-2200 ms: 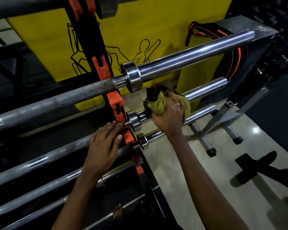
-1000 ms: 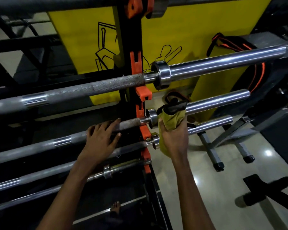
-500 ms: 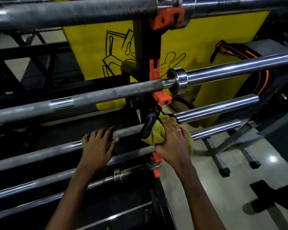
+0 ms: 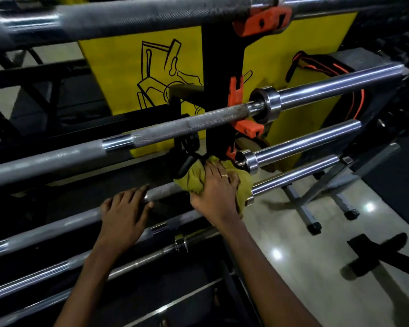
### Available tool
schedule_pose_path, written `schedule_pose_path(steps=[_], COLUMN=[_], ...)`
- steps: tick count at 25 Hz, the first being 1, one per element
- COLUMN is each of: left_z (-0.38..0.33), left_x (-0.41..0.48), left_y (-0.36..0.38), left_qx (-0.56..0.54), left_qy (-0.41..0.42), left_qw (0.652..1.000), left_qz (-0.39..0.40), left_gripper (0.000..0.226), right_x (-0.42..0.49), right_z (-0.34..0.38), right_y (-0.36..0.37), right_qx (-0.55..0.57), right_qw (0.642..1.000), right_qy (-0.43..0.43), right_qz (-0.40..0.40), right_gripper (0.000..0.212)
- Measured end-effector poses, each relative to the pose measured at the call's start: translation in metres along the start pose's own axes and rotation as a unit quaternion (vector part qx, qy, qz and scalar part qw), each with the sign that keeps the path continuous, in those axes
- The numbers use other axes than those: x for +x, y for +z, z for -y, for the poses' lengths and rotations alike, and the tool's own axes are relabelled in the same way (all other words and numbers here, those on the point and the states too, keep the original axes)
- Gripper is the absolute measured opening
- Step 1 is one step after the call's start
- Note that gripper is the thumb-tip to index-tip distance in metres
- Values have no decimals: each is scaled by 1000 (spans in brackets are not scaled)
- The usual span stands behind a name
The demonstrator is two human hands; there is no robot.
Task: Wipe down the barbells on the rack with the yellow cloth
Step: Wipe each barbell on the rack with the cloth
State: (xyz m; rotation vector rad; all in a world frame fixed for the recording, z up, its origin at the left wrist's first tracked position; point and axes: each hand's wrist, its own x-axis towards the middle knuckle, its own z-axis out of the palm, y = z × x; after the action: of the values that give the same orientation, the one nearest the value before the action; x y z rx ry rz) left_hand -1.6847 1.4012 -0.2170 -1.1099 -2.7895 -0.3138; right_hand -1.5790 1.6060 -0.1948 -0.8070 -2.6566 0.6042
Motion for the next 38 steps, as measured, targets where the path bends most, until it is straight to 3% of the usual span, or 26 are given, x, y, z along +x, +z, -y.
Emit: schedule_pose_path(steps=[2,6,10,12,15,20,24,27,29,31,34,38], left_z=[-1,8,19,22,20,23,32,74,100,108,104,105], left_x=[0,-2,-4,-3,-5,-6,-10,-13,-17,-24,-28,-25], left_y=[2,3,-1,0,4,5,-8,-30,-37,-34,-27,-25], left_qx=[-1,-46,-72,-71,-61,-69,-45,-3,13,19,23,24], left_qy=[4,18,51,59,63,77,44,-13,-14,15,40,43], left_qw=[1000,999,996,996,996,995,998,998,997,999,999,999], left_qz=[-5,-3,7,8,4,3,22,54,70,47,6,3], left_gripper=[54,54,58,60,59,64,59,63,69,66,56,53], right_x=[4,-49,-61,-56,-60,-47,-24,-10,-2,2,0,-5], right_z=[6,-24,-33,-28,-21,20,38,17,17,37,73,76], right_y=[2,20,15,-2,-12,4,48,54,54,71,87,98], right_qx=[25,12,205,244,215,182,73,32,63,178,438,656], right_qw=[1000,995,966,945,944,956,992,988,964,921,793,632], right_qy=[14,-94,-30,20,91,75,26,22,91,191,284,337], right_qz=[-9,-30,-154,-215,-231,-218,-96,-151,-242,-288,-314,-238], right_gripper=[74,89,55,46,47,64,85,83,80,92,103,74])
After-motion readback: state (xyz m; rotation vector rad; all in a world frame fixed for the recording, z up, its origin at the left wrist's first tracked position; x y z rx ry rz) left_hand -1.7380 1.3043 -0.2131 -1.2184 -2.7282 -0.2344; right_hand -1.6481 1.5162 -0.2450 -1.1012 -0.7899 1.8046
